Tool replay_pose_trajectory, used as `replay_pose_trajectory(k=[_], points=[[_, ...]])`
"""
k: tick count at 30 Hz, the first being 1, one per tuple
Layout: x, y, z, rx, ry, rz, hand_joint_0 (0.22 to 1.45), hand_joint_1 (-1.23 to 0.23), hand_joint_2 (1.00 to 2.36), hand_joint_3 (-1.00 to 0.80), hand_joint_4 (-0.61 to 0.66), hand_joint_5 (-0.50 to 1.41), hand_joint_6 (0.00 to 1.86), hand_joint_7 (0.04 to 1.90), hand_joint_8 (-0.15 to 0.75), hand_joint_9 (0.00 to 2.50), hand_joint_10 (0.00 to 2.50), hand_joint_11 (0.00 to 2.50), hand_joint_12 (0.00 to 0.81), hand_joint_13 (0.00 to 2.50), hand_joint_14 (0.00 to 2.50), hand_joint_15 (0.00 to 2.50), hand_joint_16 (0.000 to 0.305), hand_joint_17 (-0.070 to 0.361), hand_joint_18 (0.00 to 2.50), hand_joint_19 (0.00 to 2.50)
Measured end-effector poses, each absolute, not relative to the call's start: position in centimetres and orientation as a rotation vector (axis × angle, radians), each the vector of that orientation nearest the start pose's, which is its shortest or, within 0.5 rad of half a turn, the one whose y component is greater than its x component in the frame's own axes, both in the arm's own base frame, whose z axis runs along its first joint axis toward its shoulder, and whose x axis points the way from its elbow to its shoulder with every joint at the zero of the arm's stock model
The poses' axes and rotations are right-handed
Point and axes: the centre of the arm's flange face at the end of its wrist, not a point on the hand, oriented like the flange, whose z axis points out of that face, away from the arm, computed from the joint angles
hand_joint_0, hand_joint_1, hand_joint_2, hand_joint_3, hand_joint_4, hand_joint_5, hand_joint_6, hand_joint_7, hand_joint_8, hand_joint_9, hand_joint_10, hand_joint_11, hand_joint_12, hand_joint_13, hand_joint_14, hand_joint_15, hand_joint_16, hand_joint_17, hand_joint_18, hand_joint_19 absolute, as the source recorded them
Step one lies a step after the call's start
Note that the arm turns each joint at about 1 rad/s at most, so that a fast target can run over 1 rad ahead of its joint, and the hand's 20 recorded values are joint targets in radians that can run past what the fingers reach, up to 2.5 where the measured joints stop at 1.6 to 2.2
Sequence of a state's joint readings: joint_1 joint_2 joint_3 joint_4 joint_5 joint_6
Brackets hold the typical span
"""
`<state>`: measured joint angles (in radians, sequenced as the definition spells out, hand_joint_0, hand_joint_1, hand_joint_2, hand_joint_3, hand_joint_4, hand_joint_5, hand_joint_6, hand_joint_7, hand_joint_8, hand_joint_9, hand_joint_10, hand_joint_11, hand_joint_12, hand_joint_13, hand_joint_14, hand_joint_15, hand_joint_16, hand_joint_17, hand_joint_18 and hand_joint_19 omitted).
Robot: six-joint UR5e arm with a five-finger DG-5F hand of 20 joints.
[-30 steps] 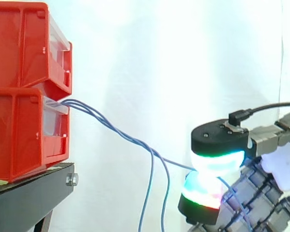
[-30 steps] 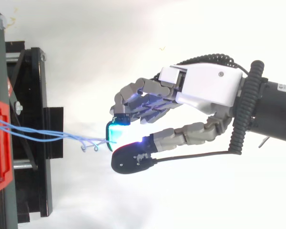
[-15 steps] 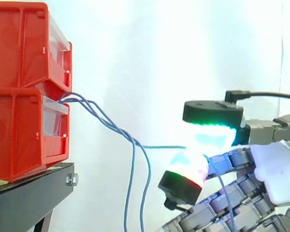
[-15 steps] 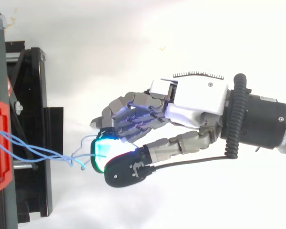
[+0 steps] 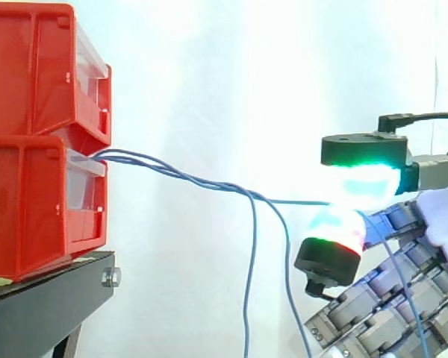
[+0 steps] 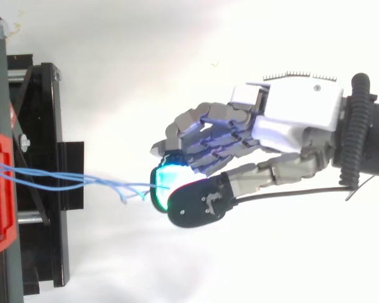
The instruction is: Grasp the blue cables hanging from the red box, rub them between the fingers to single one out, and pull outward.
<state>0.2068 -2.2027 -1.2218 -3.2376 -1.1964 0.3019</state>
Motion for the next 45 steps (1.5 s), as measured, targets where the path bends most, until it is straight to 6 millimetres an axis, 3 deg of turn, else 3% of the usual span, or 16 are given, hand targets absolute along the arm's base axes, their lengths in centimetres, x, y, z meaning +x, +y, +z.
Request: replay_pose_trajectory(k=[9,15,19,29,45], points=[[67.4,-5.0,27.4,1.737,1.22,0.924,0.61,-0.8,1.01,-0.06,-0.12,-0.12,0.89,1.13,0.267,0.42,0.0,0.0,0.374,0.51,0.01,0.16,0.052,0.116,0.56,0.31],[64.4,-5.5,28.9,1.658,1.19,0.946,0.61,-0.8,1.01,-0.06,-0.12,-0.12,0.89,1.13,0.268,0.43,0.0,0.0,0.369,0.52,0.01,0.18,0.051,0.116,0.57,0.32],[62.9,-5.8,27.5,1.583,1.195,0.921,0.61,-0.8,1.01,-0.07,-0.12,-0.12,0.89,1.12,0.268,0.44,0.0,0.0,0.365,0.52,0.01,0.2,0.051,0.115,0.56,0.33],[64.5,-4.4,27.9,1.376,1.169,0.965,0.61,-0.8,1.01,-0.07,-0.12,-0.12,0.89,1.12,0.268,0.45,0.0,0.0,0.361,0.52,0.01,0.2,0.051,0.114,0.57,0.34],[64.6,-4.3,27.9,1.32,1.201,0.924,0.61,-0.8,1.01,-0.09,-0.1,-0.12,0.89,1.12,0.265,0.47,0.0,0.0,0.358,0.5,0.01,0.2,0.049,0.111,0.54,0.35]])
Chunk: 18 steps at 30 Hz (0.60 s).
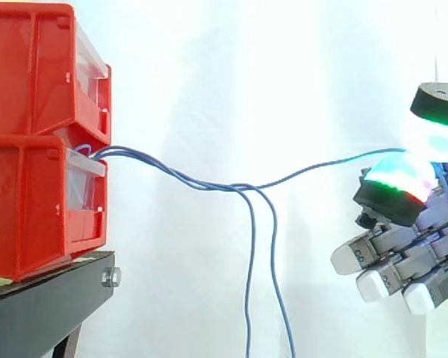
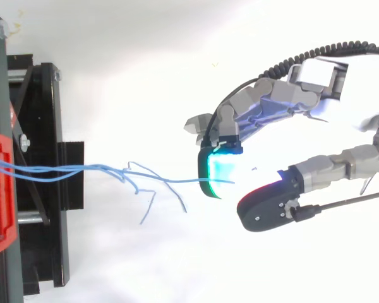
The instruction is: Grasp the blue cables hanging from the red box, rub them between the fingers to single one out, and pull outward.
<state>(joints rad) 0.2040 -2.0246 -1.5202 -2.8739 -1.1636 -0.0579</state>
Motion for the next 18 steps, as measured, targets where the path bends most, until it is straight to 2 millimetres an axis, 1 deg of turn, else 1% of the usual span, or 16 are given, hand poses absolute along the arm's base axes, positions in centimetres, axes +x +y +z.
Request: replay_pose_trajectory(k=[5,13,18], points=[[64.63,-4.28,27.95,1.32,1.199,0.923,0.61,-0.8,1.01,-0.11,-0.1,-0.13,0.89,1.12,0.26,0.46,0.0,0.0,0.352,0.49,0.01,0.22,0.048,0.108,0.53,0.37],[64.63,-4.29,27.95,1.317,1.202,0.918,0.63,-0.79,1.02,-0.19,-0.04,-0.14,0.89,1.13,0.234,0.44,0.0,0.0,0.322,0.45,0.01,0.23,0.042,0.096,0.47,0.4],[64.49,-4.34,27.85,1.284,1.242,0.871,0.64,-0.8,1.02,-0.21,-0.04,-0.14,0.89,1.13,0.235,0.43,0.0,0.0,0.32,0.44,0.01,0.23,0.043,0.096,0.47,0.39]])
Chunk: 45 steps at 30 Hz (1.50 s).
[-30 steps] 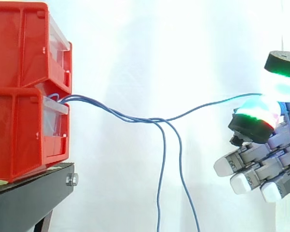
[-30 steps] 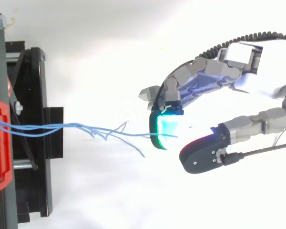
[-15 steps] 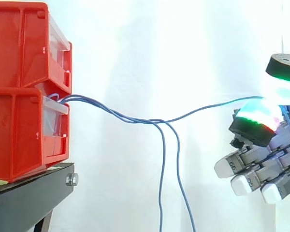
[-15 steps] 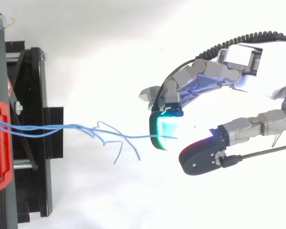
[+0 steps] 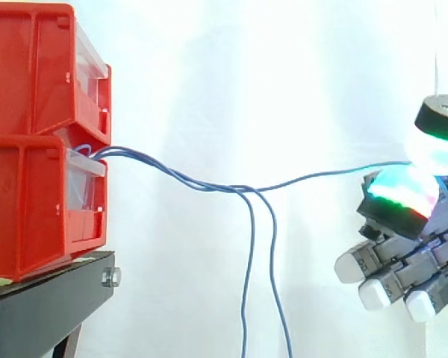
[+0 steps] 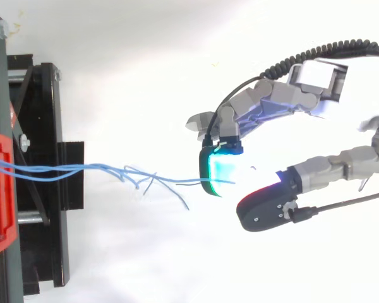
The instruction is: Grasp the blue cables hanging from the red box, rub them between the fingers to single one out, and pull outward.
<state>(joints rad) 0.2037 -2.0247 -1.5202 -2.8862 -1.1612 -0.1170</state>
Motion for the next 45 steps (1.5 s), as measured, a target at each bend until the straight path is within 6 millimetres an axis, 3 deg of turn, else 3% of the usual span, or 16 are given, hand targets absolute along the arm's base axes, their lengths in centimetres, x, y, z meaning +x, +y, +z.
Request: replay_pose_trajectory(k=[16,45], points=[[63.81,-5.17,27.44,1.11,1.419,0.635,0.64,-0.81,1.02,-0.22,-0.04,-0.15,0.89,1.11,0.229,0.41,0.0,0.01,0.322,0.42,0.01,0.23,0.042,0.095,0.45,0.4],[63.92,-4.36,27.51,1.078,1.436,0.627,0.64,-0.81,1.02,-0.22,-0.03,-0.15,0.89,1.12,0.228,0.42,0.0,0.01,0.32,0.42,0.01,0.22,0.042,0.095,0.45,0.4]])
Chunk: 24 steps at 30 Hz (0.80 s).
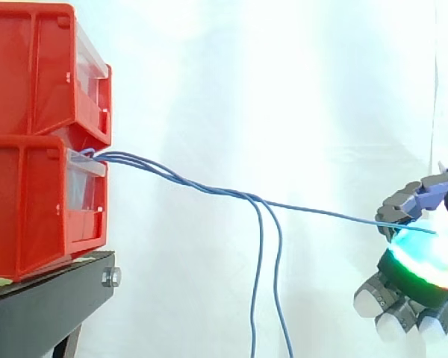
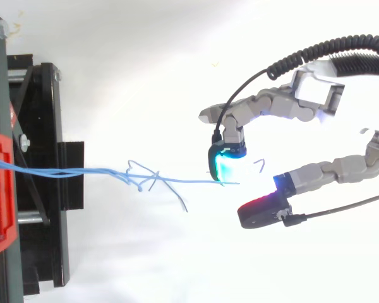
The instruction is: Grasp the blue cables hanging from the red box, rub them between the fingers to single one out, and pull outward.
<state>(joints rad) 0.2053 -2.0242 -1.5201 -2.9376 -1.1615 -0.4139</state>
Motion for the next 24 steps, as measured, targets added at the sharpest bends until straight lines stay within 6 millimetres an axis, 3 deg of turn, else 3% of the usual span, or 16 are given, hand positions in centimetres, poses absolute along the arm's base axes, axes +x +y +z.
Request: replay_pose_trajectory(k=[24], points=[[63.93,-4.3,27.48,1.078,1.437,0.627,0.63,-0.8,1.02,-0.18,-0.04,-0.14,0.9,1.12,0.233,0.51,0.0,0.1,0.317,0.46,0.01,0.24,0.041,0.093,0.47,0.4]])
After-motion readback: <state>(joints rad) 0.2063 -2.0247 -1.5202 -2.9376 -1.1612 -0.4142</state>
